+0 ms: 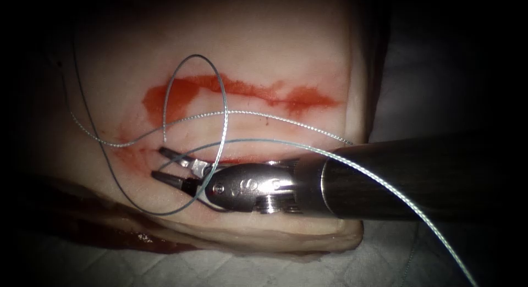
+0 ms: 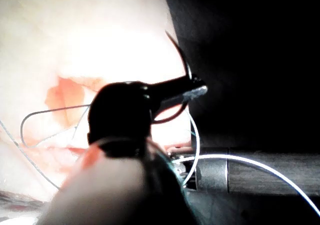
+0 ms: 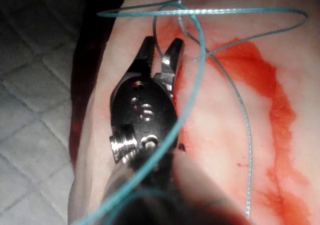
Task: Wound Closure
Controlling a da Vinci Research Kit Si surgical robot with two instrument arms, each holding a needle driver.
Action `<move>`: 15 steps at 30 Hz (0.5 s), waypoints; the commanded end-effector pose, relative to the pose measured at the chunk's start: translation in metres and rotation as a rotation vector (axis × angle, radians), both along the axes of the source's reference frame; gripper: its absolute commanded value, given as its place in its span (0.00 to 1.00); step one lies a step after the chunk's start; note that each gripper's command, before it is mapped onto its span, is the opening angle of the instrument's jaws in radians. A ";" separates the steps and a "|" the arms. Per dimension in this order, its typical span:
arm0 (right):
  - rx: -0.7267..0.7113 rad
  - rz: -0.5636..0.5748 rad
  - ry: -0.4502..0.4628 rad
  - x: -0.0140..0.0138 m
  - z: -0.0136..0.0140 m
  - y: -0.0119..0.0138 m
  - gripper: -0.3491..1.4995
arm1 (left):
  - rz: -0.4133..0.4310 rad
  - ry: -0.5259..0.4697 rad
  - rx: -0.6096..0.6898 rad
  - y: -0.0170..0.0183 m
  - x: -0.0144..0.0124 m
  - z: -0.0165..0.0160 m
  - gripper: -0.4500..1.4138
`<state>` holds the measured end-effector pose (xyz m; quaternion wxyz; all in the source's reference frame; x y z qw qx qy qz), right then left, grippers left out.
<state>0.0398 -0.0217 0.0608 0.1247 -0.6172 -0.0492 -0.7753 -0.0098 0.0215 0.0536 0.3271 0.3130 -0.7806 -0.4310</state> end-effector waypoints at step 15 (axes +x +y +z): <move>0.011 0.117 0.071 -0.0140 -0.0106 0.0122 0.00 | 0.001 -0.001 0.000 0.0002 -0.0004 0.0004 0.00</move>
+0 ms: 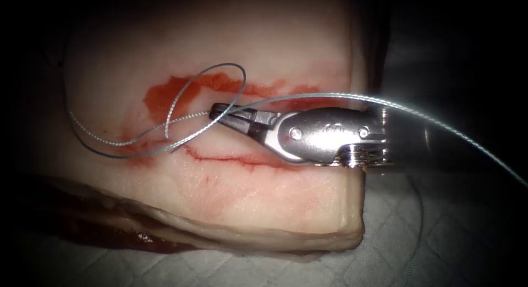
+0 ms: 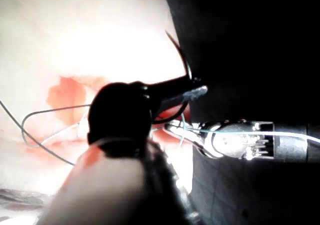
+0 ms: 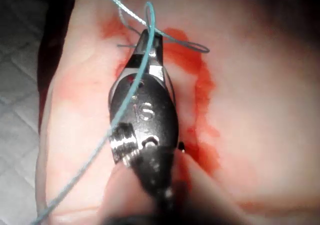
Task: Wound Closure
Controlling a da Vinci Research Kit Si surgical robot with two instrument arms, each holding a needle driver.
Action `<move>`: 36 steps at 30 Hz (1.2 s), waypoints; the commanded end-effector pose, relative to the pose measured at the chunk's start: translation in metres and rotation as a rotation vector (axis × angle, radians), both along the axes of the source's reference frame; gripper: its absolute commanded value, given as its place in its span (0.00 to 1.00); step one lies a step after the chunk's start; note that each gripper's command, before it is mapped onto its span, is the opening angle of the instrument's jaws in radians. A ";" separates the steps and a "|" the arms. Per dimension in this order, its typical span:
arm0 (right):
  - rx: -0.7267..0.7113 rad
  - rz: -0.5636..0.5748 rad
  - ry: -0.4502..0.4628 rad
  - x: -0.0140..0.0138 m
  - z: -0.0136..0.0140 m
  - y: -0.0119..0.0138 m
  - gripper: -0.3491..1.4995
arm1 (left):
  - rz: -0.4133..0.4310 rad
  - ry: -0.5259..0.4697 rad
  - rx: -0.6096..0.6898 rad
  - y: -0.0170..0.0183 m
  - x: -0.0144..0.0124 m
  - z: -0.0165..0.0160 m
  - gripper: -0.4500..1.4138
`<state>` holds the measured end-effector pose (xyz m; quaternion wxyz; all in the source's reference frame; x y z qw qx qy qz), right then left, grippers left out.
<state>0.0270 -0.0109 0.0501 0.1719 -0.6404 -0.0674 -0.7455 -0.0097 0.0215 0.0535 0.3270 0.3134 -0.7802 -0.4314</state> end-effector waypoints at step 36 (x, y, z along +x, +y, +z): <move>-0.224 0.490 -0.150 -0.0344 -0.0074 0.0156 0.00 | 0.001 -0.001 -0.001 0.0001 -0.0005 0.0004 0.00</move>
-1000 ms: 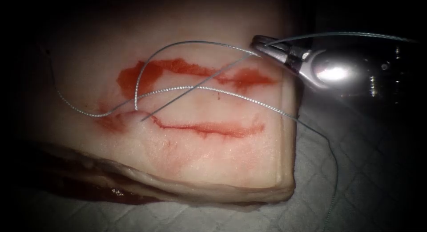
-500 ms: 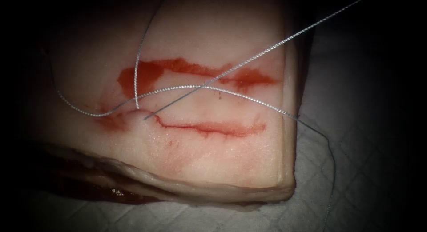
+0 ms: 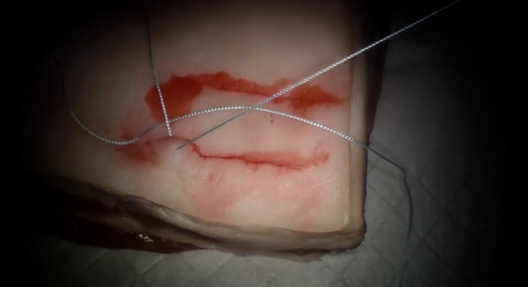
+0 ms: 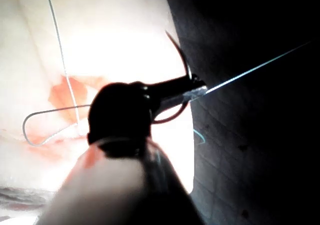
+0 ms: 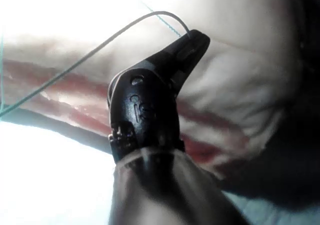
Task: Wound Closure
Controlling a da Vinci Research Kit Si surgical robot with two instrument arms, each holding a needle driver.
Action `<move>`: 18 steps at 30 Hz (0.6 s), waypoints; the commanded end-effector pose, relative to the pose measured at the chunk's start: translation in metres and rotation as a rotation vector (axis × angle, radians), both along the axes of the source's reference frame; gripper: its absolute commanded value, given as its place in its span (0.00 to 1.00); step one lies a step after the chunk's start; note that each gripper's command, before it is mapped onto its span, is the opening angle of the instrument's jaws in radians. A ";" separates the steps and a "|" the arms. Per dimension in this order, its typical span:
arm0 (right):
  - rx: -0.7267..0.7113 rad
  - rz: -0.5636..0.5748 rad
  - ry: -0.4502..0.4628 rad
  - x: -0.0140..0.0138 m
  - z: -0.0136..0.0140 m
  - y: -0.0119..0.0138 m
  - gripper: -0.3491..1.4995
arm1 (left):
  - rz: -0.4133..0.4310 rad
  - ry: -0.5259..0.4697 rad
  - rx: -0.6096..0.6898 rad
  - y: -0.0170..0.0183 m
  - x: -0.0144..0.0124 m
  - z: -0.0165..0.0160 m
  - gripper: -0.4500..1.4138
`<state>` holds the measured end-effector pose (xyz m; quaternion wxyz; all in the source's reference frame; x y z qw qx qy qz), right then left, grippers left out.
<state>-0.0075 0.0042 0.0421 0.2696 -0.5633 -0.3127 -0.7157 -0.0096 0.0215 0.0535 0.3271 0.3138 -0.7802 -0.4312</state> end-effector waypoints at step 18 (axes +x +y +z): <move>0.024 0.076 -0.057 -0.0053 0.0008 0.0012 0.00 | 0.000 -0.001 -0.001 0.0001 -0.0006 0.0005 0.00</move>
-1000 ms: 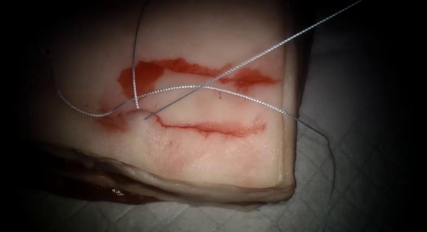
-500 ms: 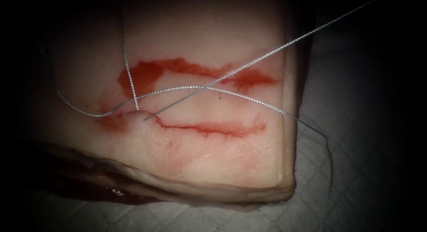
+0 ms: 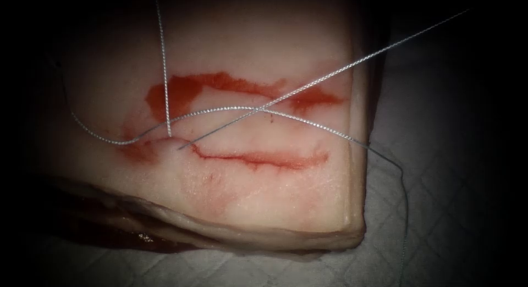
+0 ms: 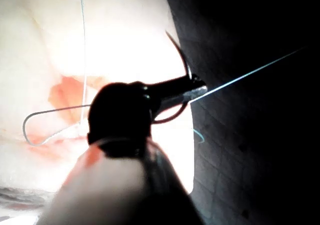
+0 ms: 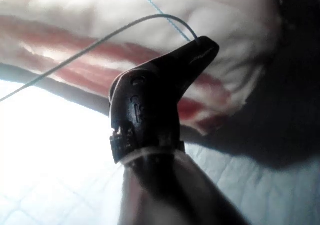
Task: Wound Closure
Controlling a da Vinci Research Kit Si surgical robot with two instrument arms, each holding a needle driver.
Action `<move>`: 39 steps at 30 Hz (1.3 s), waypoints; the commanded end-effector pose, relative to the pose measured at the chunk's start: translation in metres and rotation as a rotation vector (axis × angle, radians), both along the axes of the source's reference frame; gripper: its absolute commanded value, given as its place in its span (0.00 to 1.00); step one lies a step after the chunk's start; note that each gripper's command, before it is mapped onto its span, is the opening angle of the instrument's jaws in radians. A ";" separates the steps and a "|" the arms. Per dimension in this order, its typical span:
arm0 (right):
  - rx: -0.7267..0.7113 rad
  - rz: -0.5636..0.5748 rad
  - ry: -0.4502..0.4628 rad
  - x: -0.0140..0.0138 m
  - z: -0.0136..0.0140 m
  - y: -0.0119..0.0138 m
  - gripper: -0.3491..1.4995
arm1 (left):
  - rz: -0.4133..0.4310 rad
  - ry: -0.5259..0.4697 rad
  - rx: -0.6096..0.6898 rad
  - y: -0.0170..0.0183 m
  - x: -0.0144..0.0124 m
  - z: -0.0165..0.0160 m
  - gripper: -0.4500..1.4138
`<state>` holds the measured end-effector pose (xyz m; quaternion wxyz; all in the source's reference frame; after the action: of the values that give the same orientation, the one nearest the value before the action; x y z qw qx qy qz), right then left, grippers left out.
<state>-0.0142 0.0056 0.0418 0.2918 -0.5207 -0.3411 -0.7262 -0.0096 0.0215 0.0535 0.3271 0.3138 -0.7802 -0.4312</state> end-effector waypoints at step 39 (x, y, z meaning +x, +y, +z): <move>0.011 -0.646 0.189 0.0462 0.0113 -0.0198 0.33 | 0.003 -0.001 -0.007 0.0000 -0.0010 0.0006 0.00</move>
<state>0.0312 -0.0145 0.0528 0.0733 -0.6671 -0.1223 -0.7312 -0.0101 0.0213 0.0537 0.3287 0.3141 -0.7810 -0.4283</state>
